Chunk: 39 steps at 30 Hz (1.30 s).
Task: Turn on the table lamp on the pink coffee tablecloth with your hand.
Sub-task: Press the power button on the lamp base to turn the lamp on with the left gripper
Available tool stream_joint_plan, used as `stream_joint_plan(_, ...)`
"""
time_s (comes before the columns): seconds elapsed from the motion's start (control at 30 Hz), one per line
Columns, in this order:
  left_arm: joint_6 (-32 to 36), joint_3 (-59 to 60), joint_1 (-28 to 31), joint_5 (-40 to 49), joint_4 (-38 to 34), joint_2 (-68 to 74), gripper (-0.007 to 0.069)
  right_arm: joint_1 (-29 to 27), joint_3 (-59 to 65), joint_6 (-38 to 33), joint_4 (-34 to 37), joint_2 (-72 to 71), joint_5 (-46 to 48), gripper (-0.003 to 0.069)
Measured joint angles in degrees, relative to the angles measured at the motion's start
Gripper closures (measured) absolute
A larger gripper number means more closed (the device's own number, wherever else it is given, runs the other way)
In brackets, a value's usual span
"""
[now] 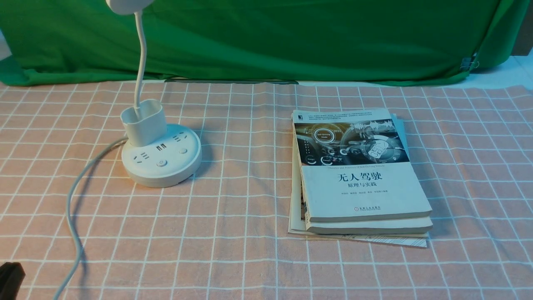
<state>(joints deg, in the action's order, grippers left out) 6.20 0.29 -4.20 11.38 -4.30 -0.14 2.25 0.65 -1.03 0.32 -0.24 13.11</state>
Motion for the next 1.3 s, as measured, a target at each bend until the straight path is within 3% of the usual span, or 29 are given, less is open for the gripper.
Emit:
stream_joint_plan(0.43,-0.09,0.00,0.00,-32.53,0.38,0.00,0.0601,0.00,0.00,0.00,0.00,0.00,-0.05,0.0419)
stream_joint_plan(0.7,-11.21,-1.91,0.00,-56.81,1.42,-0.16,0.0601,0.00,0.00,0.00,0.00,0.00,-0.21,0.0419)
stream_joint_plan(0.8,-13.51,-8.90,0.00,-50.05,1.42,-0.22,0.0601,0.00,0.00,0.00,0.00,0.00,-0.21,0.0419)
stream_joint_plan(0.83,-13.86,-15.64,0.00,-40.42,1.42,0.23,0.0601,0.00,0.00,0.00,0.00,0.00,-0.21,0.0419)
stream_joint_plan(0.87,-13.86,-17.36,0.00,-37.85,1.42,0.82,0.0601,0.00,0.00,0.00,0.00,0.00,-0.21,0.0419)
stream_joint_plan(1.0,-11.61,-30.11,0.00,-13.26,1.42,10.58,0.0601,0.00,0.00,0.00,0.00,0.00,-0.26,0.0419)
stream_joint_plan(1.17,-15.37,-30.53,0.00,-2.86,-0.64,22.72,0.0601,0.00,0.00,0.00,0.00,0.00,-0.26,0.0419)
stream_joint_plan(1.3,-14.44,-29.87,0.00,1.68,-9.33,35.84,0.0601,0.00,0.00,0.00,0.00,0.00,-0.26,0.0419)
